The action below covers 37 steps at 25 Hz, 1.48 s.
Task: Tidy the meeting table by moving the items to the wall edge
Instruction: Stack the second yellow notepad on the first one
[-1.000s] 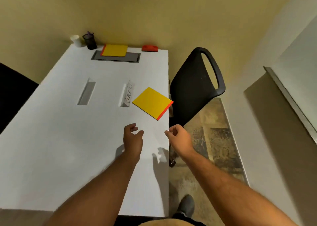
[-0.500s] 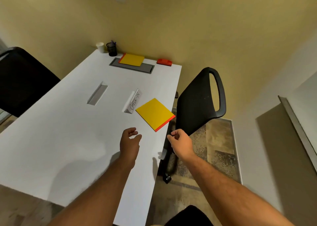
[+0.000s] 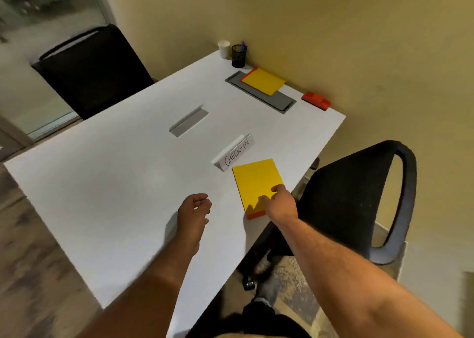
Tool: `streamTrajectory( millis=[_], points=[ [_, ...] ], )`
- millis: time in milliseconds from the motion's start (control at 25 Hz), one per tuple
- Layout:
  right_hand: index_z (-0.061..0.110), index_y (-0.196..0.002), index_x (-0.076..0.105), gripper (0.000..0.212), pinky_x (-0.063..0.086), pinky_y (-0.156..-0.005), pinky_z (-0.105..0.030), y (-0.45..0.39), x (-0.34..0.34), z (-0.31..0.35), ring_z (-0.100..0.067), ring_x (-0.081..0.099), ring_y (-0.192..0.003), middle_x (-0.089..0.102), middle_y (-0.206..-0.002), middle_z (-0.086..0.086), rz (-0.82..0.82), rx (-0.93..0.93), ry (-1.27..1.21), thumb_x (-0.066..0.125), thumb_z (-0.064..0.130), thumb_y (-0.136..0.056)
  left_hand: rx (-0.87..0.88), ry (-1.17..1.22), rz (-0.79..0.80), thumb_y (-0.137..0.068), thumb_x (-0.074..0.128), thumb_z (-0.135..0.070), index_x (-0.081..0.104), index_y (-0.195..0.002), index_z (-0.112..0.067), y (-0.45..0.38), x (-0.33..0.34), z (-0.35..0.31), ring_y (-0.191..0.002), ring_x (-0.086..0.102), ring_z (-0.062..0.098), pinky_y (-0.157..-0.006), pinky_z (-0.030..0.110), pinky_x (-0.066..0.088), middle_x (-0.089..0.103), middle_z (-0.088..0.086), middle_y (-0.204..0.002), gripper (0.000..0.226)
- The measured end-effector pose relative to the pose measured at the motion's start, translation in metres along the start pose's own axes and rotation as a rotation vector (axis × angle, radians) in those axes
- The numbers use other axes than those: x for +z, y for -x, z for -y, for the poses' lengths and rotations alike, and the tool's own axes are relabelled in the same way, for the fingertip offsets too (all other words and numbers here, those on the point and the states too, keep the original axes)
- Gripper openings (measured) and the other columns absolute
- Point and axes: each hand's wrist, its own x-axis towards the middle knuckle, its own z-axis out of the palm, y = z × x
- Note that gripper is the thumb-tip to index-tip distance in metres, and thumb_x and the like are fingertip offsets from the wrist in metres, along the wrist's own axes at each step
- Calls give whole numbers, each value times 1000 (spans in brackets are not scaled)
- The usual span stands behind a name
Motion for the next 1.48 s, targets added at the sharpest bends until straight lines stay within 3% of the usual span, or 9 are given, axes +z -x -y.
streamTrajectory(
  millis=[240, 480, 600, 760, 880, 960, 1080, 1280, 1480],
  points=[
    [16, -146, 37, 64, 47, -102, -51, -72, -4, -15, -38, 41, -134, 33, -150, -13, 117, 290, 239, 68, 18, -89, -34, 14, -103, -91, 71, -12, 52, -134, -21, -3, 47, -2, -94, 68, 25, -73, 34, 54, 71, 11, -113, 47],
    [5, -152, 21, 104, 61, -77, -42, -103, -17, -35, -38, 68, -109, 60, -126, -20, 350, 405, 122, 83, 15, -68, -139, 21, -206, -98, 68, -12, 63, -124, -23, 13, 52, 9, -100, 70, 26, -80, 38, 56, 71, 8, -113, 29],
    [1, -133, 55, 68, 50, -54, -26, -110, -35, -35, -31, 72, -99, 67, -100, -10, 370, 366, 161, 79, 22, -73, -142, 24, -220, -98, 67, -11, 66, -119, -23, 19, 59, 9, -99, 69, 26, -82, 39, 56, 72, 9, -112, 25],
    [7, -134, 65, 37, 56, -94, -32, -108, -83, -13, -30, 66, -120, 66, -133, -13, 299, 274, -6, 62, 15, -98, -170, -49, -118, -95, 67, -11, 66, -120, -19, 22, 76, -1, -87, 66, 23, -78, 37, 52, 70, 9, -97, 26],
    [5, -117, 68, 21, 63, -76, -34, -102, -125, 9, -22, 65, -73, 71, -102, -14, 298, 247, -209, 57, 7, -99, -174, -65, -20, -81, 72, -21, 65, -123, -18, 27, 88, -17, -70, 56, 17, -68, 30, 47, 63, 7, -86, 42],
    [7, -96, 63, 9, 66, -79, -42, -91, -164, 27, -25, 66, -67, 67, -86, -14, 213, 173, -292, 55, 2, -98, -160, -32, 8, -81, 74, -28, 66, -119, -22, 31, 101, -28, -81, 64, 19, -83, 37, 54, 71, 9, -100, 39],
    [7, -92, 54, 13, 63, -62, -43, -71, -218, 45, -29, 65, -60, 62, -78, -17, 116, 53, -488, 52, -3, -100, -151, 181, 120, -100, 64, -32, 66, -121, -22, 38, 143, -40, -111, 69, 22, -109, 48, 50, 72, 7, -127, 23],
    [8, -102, 55, 13, 64, -69, -44, -41, -272, 41, -29, 69, -76, 64, -94, -16, 266, 8, -846, 53, -5, -101, 2, 334, 390, -104, 54, -45, 58, -134, -17, 80, 231, -85, -116, 73, 25, -100, 40, 55, 77, 6, -123, 41],
    [12, -87, 54, 25, 67, -68, -35, -49, -289, 14, -26, 70, -87, 65, -96, -16, 507, -60, -1007, 63, -10, -96, 197, 381, 199, -107, 55, -31, 64, -126, -14, 93, 285, -125, -103, 78, 25, -89, 39, 61, 78, 10, -112, 27]
  ],
)
